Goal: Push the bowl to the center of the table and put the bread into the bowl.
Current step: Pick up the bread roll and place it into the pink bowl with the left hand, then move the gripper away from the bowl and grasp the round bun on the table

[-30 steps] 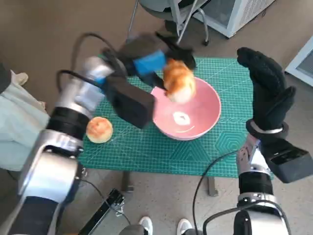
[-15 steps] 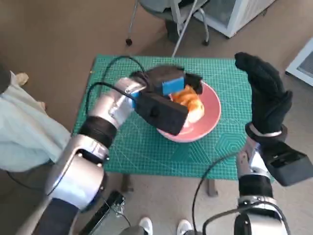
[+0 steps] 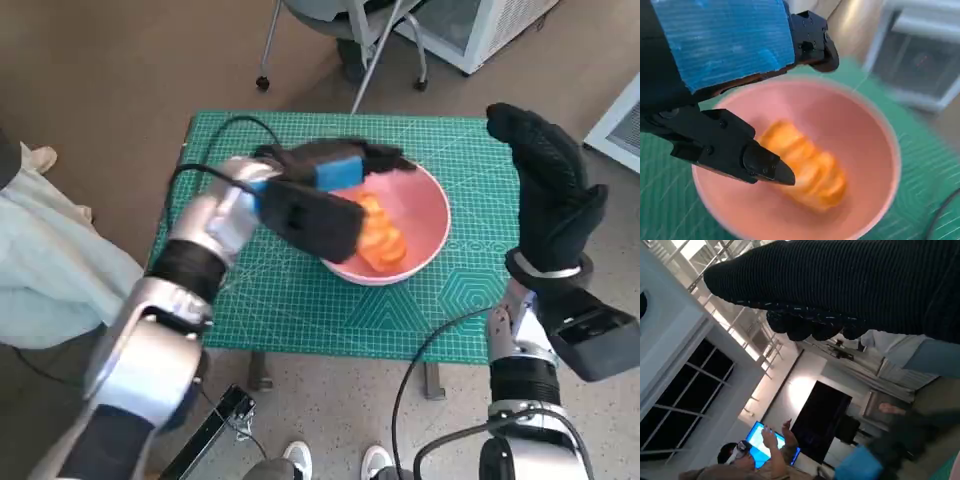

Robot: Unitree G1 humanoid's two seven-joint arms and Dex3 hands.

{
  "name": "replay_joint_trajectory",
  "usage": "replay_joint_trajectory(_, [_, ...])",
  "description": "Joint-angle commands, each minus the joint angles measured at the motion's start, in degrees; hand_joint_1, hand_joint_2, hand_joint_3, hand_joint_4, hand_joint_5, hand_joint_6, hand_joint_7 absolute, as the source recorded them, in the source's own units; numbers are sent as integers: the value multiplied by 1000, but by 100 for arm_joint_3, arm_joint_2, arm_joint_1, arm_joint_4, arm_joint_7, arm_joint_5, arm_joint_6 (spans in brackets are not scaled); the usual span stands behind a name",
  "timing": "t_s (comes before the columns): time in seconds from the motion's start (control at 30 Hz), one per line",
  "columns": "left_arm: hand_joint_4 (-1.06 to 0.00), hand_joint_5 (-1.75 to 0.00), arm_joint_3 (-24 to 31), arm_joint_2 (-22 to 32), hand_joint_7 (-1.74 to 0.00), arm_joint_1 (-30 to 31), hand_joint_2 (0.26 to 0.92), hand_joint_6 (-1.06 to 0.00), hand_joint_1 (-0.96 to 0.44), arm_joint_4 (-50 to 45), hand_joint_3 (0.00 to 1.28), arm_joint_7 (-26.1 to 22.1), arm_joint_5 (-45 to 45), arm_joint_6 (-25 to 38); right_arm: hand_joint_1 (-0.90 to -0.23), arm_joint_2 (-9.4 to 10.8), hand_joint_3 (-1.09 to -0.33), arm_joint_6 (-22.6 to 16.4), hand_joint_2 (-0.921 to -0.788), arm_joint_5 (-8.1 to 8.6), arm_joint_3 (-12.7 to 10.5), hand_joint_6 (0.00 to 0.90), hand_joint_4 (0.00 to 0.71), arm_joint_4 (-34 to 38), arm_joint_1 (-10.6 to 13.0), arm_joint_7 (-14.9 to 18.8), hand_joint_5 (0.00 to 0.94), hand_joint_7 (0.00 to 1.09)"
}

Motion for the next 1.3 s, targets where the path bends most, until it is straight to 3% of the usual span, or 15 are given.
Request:
replay_joint_trajectory(0.03, [-106, -15, 512, 777, -401, 535, 792, -87, -190, -873, 20, -530, -696, -274, -562, 40, -714, 82, -921, -17, 11, 14, 356, 13, 164, -27, 2, 824])
replay_joint_trajectory(0.1, [-156, -7, 703, 1079, -267, 830, 796, -198, -153, -1486, 10, -782, -956, -143, -562, 48, -712, 74, -921, -12, 17, 14, 357, 13, 169, -17, 2, 824])
replay_joint_trajectory(0.27, [-223, -14, 1124, 1769, -155, 1657, 796, -319, -88, -3004, 2, -1245, -1444, 443, -556, 63, -711, 44, -921, -9, 29, 9, 356, 57, 160, 12, 2, 817])
replay_joint_trajectory(0.6, [-247, -9, 1560, 2859, -114, 2986, 794, -354, -110, -3916, 2, -1413, -1372, 1002, -564, 71, -709, 45, -921, 41, 44, 1, 341, 152, 96, 118, 0, 804])
replay_joint_trajectory(0.9, [-245, -2, 1547, 3137, -80, 3606, 789, -359, -126, -4362, 0, -1428, -1255, 1634, -568, 96, -704, 59, -921, 132, 37, 8, 336, 313, -12, 272, 0, 798])
replay_joint_trajectory(1.3, [-227, 0, 1266, 3023, -43, 3738, 773, -349, -126, -4207, 0, -1207, -795, 1901, -551, 177, -703, 70, -921, 281, -9, 24, 337, 457, -111, 587, 1, 793])
